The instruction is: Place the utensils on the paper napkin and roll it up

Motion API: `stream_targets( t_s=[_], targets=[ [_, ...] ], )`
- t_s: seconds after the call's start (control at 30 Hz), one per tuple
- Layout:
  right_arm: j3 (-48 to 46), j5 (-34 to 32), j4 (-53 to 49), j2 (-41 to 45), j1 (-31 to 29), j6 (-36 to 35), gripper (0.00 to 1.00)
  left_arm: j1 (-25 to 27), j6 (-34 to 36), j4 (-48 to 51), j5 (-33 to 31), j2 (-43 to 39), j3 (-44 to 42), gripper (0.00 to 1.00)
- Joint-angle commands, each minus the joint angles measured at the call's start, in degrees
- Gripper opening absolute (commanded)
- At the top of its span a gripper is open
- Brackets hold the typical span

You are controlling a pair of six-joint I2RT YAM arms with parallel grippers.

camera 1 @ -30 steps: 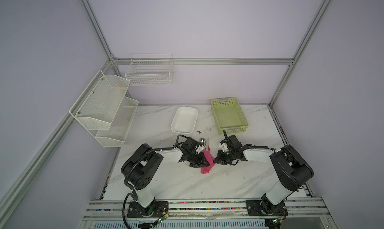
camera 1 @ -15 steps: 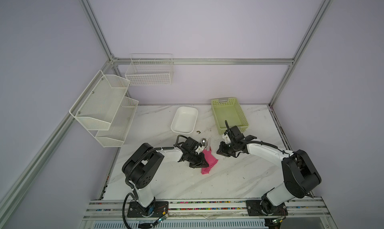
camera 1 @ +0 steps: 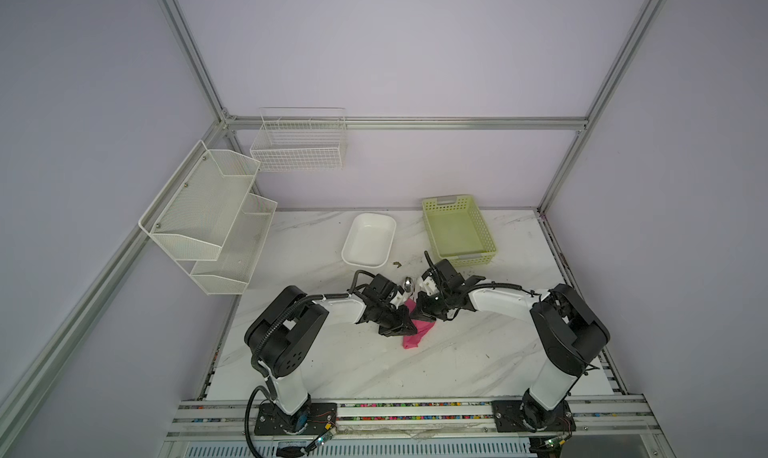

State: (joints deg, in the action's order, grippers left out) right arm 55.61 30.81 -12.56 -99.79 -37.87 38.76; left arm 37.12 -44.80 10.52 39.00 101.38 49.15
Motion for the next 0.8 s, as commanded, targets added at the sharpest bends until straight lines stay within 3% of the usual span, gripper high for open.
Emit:
stream_targets(
  t_s=[0.0,0.47,0.77],
  targets=[
    [-1.9,-1.1,1.9,-0.9,0.3,0.8,0.03,0.1,1.0,10.3,-5.6,3.4,-1.4,0.15],
    [-4.6,-4.9,-1.7,1.3,0.2,-0.7,0.0,0.1,0.7,10.4,-5.8,3.3,-1.3,0.15],
    [-5.8,-3.5,-0.6,-0.2,0.2,-1.1,0.0,0.2,0.8,10.4,-5.4,3.8,-0.7,0.15]
  ],
)
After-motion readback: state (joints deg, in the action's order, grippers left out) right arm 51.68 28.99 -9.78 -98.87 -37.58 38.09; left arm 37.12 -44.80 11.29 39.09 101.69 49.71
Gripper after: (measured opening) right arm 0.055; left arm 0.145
